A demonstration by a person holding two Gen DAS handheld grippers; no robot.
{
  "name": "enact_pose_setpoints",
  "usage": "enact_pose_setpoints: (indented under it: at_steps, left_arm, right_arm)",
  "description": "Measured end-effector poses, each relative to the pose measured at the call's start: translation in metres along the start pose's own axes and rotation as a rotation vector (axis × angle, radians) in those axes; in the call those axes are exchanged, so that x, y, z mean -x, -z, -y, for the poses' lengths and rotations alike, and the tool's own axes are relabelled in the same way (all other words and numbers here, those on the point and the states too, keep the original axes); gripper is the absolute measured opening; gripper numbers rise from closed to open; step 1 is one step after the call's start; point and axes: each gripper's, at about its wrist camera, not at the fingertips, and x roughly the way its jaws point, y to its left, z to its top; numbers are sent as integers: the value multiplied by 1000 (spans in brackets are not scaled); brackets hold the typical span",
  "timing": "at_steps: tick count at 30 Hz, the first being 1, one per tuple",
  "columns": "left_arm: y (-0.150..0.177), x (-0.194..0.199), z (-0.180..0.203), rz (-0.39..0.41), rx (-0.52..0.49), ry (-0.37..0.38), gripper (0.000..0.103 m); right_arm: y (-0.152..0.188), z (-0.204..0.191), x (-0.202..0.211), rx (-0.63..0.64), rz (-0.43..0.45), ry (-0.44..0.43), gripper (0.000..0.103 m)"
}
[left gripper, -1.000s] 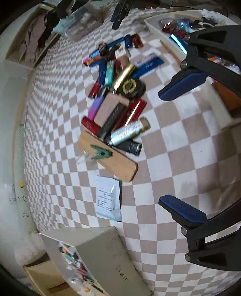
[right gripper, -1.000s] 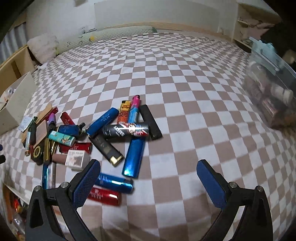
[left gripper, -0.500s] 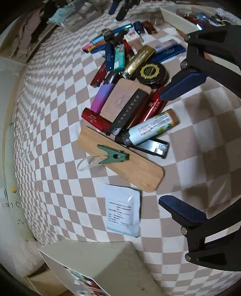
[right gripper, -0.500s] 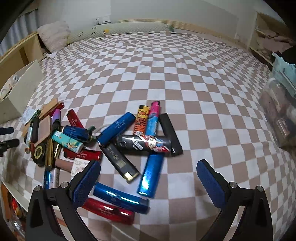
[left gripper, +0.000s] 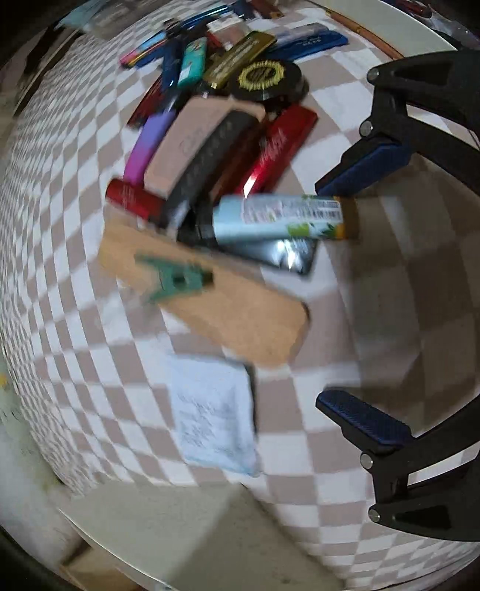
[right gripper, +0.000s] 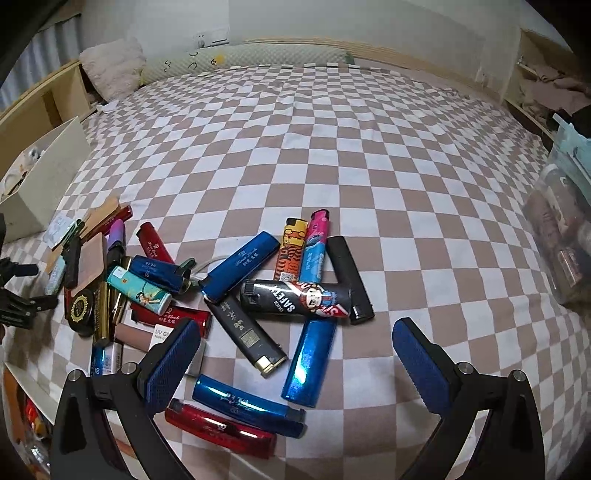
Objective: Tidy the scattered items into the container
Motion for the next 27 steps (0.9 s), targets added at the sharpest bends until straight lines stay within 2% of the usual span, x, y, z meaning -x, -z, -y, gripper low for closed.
enact_pose_setpoints:
  at_steps: [4,9,11,13,16,20,23,25,27]
  left_arm:
    - [0,1,-37,12,74,-58,103]
    - [-4,-4,-91,5,235,-109,103]
    - [-3,-3,-104,9,275,-98,103]
    - [-3,0,-108,29,276,-46,103]
    - [-8,10,-98,83,182,35,103]
    - [-17,16,-67,117,-40,68,103]
    - [-22,9,-49,112,-156,-9,103]
    - [-26,-1,-44,100,-169,-49,103]
    - [-34,-8,-38,84,-161,-52,103]
  right_arm:
    - [-1,-1,-1,-1,-9,-3,103]
    - [-1,-7,-1,23,-6,10,103]
    - [-2,-7,-1,18,-2,7,103]
    - [-4,-6,-1,12,7,0,103]
    - [-6,-5,-4,18,29,-17,103]
    - [-9,-4,-10,32,33,-20,103]
    - [-8,-4,-13,22,26,-32,103]
    - [-6,-5,-13,22,25,-36,103]
    - [-4,-7,-11,25,28,-41,103]
